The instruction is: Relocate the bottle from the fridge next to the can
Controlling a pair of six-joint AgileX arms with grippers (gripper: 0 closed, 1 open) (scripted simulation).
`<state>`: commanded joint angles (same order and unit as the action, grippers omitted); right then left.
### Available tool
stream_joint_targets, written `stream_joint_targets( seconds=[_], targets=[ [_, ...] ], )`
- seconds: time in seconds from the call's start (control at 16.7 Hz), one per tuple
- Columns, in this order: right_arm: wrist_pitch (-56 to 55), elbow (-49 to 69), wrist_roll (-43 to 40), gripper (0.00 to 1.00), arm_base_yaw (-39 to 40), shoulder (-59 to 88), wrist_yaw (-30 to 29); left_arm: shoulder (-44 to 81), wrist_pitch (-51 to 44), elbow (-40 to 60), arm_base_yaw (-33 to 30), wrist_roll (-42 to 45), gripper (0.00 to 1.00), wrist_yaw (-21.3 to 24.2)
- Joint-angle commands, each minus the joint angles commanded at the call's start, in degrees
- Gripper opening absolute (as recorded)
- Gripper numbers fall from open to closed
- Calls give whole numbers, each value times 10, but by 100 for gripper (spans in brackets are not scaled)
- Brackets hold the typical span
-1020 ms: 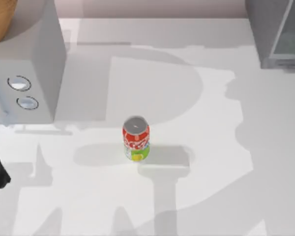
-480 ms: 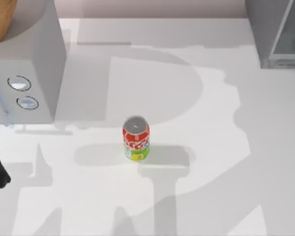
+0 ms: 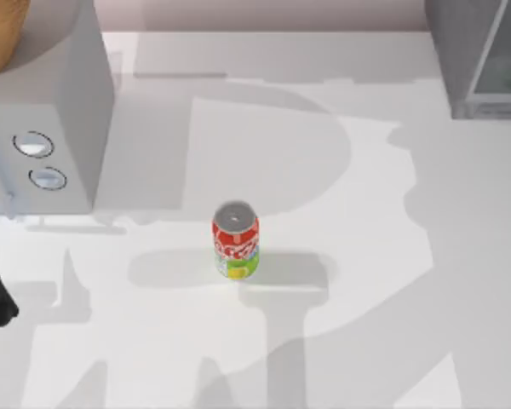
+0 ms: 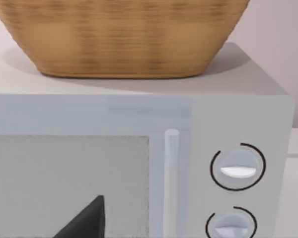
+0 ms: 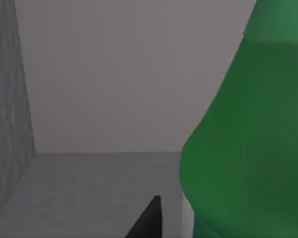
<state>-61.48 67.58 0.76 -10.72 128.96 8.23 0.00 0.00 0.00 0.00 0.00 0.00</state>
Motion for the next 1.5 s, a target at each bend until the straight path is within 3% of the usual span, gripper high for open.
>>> stream_joint_targets(
  seconds=[0.36, 0.42, 0.96, 1.5],
  targets=[
    [0, 0, 0, 2, 0, 0, 0, 0, 0, 0, 0, 0, 100, 0],
    [0, 0, 0, 0, 0, 0, 0, 0, 0, 0, 0, 0, 100, 0],
    [2, 0, 1, 0, -2, -2, 0, 0, 0, 0, 0, 0, 100, 0],
    [93, 18, 2, 0, -2, -75, 1, 0, 0, 0, 0, 0, 100, 0]
  ],
)
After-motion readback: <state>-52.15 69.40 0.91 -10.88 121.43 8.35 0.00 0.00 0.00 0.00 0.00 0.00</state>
